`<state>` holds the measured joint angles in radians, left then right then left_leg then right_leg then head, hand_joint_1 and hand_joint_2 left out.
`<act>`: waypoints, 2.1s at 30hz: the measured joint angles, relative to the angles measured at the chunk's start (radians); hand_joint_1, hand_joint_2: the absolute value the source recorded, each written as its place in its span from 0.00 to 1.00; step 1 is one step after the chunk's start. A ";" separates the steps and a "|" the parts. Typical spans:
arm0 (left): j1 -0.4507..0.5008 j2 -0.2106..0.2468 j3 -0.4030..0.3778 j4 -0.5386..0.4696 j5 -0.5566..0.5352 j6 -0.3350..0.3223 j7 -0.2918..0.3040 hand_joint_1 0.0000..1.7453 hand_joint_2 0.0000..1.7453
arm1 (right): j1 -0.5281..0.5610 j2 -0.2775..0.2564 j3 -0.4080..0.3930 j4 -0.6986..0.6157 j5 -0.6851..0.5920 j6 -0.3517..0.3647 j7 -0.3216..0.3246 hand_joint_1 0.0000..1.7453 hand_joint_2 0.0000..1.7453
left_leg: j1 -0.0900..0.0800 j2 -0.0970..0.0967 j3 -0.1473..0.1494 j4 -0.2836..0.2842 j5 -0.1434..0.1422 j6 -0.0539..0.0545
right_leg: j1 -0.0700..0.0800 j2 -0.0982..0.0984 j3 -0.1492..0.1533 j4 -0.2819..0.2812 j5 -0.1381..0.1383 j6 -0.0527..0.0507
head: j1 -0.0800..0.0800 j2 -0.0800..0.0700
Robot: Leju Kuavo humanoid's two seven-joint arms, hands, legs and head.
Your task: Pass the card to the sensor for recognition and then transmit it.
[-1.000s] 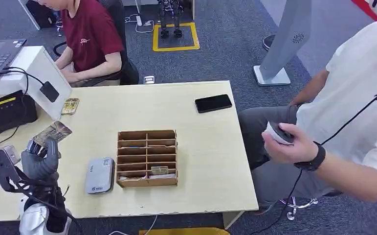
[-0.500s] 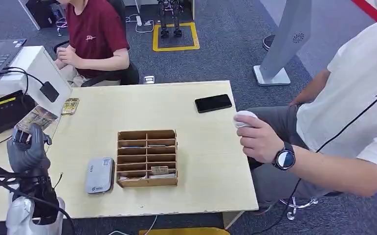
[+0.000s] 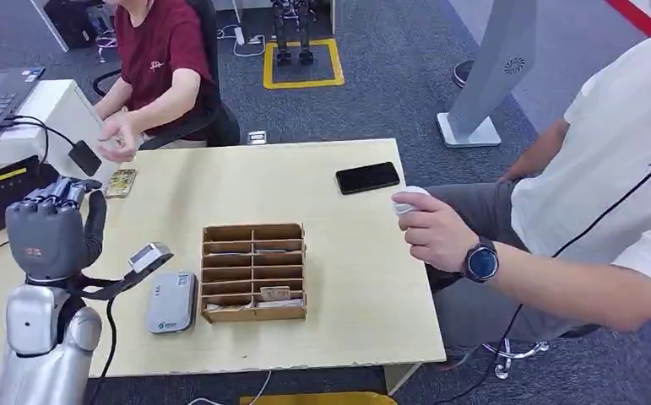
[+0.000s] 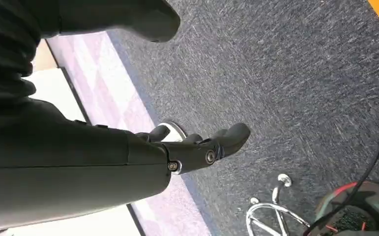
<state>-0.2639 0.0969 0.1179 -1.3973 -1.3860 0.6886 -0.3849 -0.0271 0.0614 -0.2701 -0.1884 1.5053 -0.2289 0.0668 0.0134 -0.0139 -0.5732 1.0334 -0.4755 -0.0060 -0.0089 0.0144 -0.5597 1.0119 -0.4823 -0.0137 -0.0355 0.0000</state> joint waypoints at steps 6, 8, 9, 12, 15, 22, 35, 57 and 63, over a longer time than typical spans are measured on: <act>-0.033 0.026 -0.007 0.051 -0.072 0.000 0.083 1.00 1.00 | -0.001 -0.001 0.000 0.000 0.000 -0.002 0.000 0.00 1.00 | 0.000 0.000 0.000 0.000 0.000 0.000 | 0.000 0.001 -0.001 0.000 0.000 0.000 | 0.000 0.000; -0.038 0.032 -0.013 0.062 -0.079 0.000 0.093 1.00 1.00 | -0.001 -0.001 0.000 0.000 0.000 -0.002 0.000 0.00 1.00 | 0.000 0.000 -0.001 0.000 0.000 0.000 | 0.000 0.001 -0.001 0.000 0.000 0.000 | 0.001 0.000; -0.040 0.036 -0.020 0.068 -0.085 0.000 0.105 1.00 1.00 | -0.001 -0.001 0.000 0.000 0.000 -0.002 0.000 0.00 1.00 | 0.000 0.000 -0.001 0.000 0.000 0.000 | 0.000 0.001 -0.001 0.000 0.000 0.000 | 0.000 0.000; -0.057 0.049 -0.040 0.096 -0.093 0.000 0.149 1.00 1.00 | -0.001 -0.001 0.001 0.000 0.000 -0.002 0.000 0.00 1.00 | 0.000 0.000 -0.001 0.000 0.000 0.000 | 0.000 0.000 -0.002 0.000 0.000 0.000 | 0.000 0.000; -0.085 0.060 -0.065 0.140 -0.092 0.000 0.179 1.00 1.00 | -0.002 -0.002 0.011 0.000 0.000 -0.001 0.000 0.00 1.00 | 0.000 0.000 -0.001 0.000 0.000 0.000 | 0.000 0.000 -0.002 0.000 0.001 0.000 | 0.000 0.000; -0.158 0.064 -0.111 0.263 -0.062 0.002 0.211 0.00 1.00 | -0.005 -0.002 0.016 -0.001 0.000 -0.001 0.005 0.00 1.00 | 0.000 0.000 -0.001 0.000 0.001 0.001 | 0.000 0.000 -0.002 0.000 0.001 0.000 | 0.000 0.000; -0.217 0.057 -0.161 0.409 -0.013 0.002 0.211 0.00 1.00 | -0.006 -0.002 0.016 -0.001 0.000 -0.004 0.008 0.00 1.00 | 0.000 0.000 -0.002 0.000 0.001 0.000 | 0.000 0.001 -0.003 0.000 0.002 0.000 | 0.000 0.000; -0.227 0.055 -0.181 0.457 0.022 -0.002 0.217 0.00 1.00 | -0.006 -0.002 0.019 0.000 0.000 -0.007 0.011 0.00 1.00 | 0.000 0.000 -0.002 0.000 0.001 0.000 | 0.000 0.001 -0.003 0.000 0.002 0.000 | 0.000 0.000; -0.131 0.101 -0.248 0.370 0.415 -0.307 0.058 0.00 1.00 | 0.005 -0.002 0.021 0.000 -0.004 -0.014 0.023 0.00 1.00 | 0.000 0.004 -0.003 -0.001 0.000 0.000 | 0.000 0.004 -0.002 0.001 0.002 0.000 | 0.001 0.000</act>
<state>-0.3944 0.1982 -0.1302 -1.0277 -0.9706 0.3813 -0.3264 -0.0223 0.0599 -0.2487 -0.1884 1.5011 -0.2434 0.0893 0.0131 -0.0101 -0.5762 1.0324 -0.4752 -0.0062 -0.0090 0.0188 -0.5617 1.0130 -0.4807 -0.0140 -0.0347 0.0000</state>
